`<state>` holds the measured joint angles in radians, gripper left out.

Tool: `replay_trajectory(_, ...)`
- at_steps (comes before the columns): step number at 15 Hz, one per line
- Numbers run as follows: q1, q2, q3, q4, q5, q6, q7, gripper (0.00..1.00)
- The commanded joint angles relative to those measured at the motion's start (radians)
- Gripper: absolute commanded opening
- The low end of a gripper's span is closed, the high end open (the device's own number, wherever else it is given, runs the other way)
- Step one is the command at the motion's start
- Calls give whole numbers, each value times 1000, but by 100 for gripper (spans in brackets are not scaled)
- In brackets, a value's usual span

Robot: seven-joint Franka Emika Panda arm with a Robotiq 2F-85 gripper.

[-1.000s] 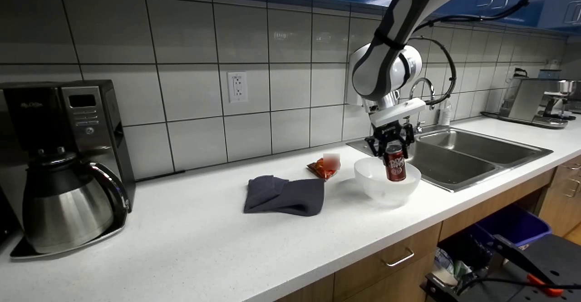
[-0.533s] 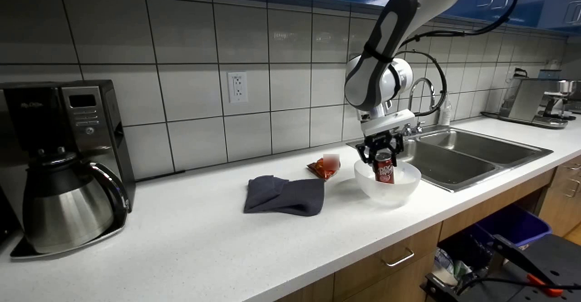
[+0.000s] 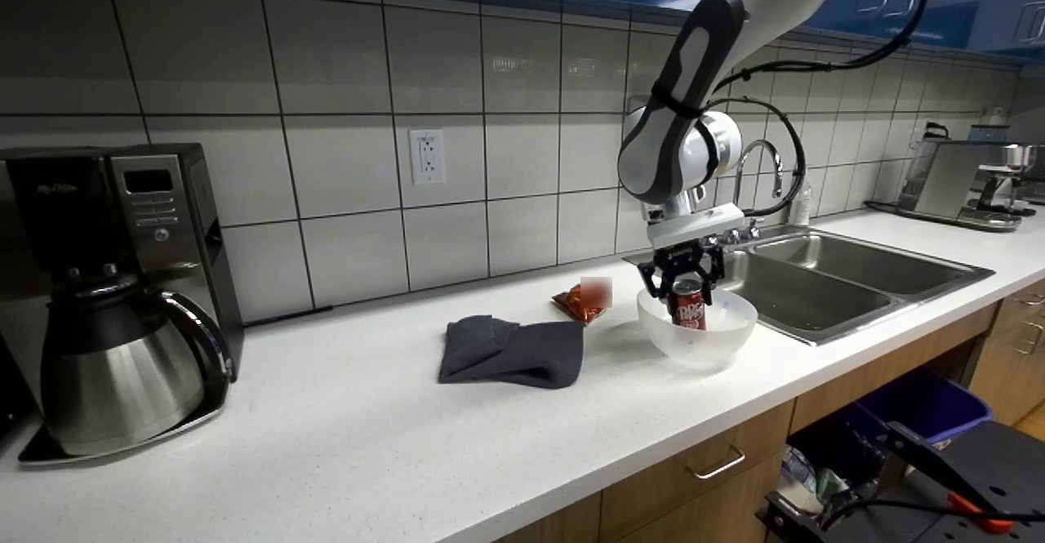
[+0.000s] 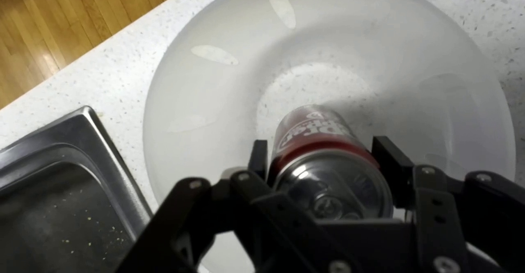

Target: Get the can bottle and put it in the sink

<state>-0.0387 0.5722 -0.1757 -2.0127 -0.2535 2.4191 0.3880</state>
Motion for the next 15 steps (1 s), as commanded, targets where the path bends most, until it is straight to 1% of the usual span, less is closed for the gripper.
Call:
replay_trajectory(1,14,-31,-21,-16,24,3,-13,96)
replay_trajectory(2,14,-36,-23,-20,27,4,-12,99)
replay_trajectory(3,13,-43,-23,-25,31,4,-12,100)
replay_trajectory(8,32,-122,-38,-71,19,-22,4,100)
replay_trajectory(11,48,-208,-54,-130,-1,-40,15,100)
replay_trajectory(15,70,-368,-70,-264,-67,-71,46,100)
